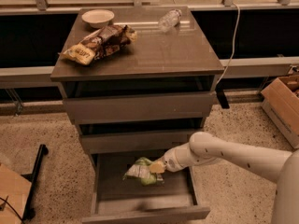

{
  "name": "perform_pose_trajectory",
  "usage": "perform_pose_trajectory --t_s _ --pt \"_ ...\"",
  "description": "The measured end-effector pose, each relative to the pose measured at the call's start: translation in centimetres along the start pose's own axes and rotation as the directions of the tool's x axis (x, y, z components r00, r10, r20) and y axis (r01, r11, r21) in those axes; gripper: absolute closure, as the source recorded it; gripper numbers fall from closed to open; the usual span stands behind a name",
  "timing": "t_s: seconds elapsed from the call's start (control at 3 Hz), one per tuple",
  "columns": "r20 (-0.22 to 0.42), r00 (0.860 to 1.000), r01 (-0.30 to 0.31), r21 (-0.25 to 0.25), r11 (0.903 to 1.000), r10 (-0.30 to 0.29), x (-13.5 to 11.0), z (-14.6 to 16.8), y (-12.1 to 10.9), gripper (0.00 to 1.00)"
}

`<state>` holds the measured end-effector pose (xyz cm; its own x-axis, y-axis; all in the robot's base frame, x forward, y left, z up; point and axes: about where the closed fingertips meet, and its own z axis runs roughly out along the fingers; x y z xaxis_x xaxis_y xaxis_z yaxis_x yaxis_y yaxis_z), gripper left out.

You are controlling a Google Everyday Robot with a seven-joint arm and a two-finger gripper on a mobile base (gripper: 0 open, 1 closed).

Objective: Place green jalapeno chip bag into bottom drawer

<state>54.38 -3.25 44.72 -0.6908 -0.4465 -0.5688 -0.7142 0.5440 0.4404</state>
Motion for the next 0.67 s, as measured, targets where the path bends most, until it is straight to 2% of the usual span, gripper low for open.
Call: perform_pose_trajectory --t_s 0.33,0.67 --pt "-0.018 0.999 -0.039 -0.002 0.9993 0.039 0.7 1.9 -1.4 1.0" --pt "-0.019 0.997 -0.078 -0.001 0.9969 0.078 2.5 4.2 -3.9 1.0"
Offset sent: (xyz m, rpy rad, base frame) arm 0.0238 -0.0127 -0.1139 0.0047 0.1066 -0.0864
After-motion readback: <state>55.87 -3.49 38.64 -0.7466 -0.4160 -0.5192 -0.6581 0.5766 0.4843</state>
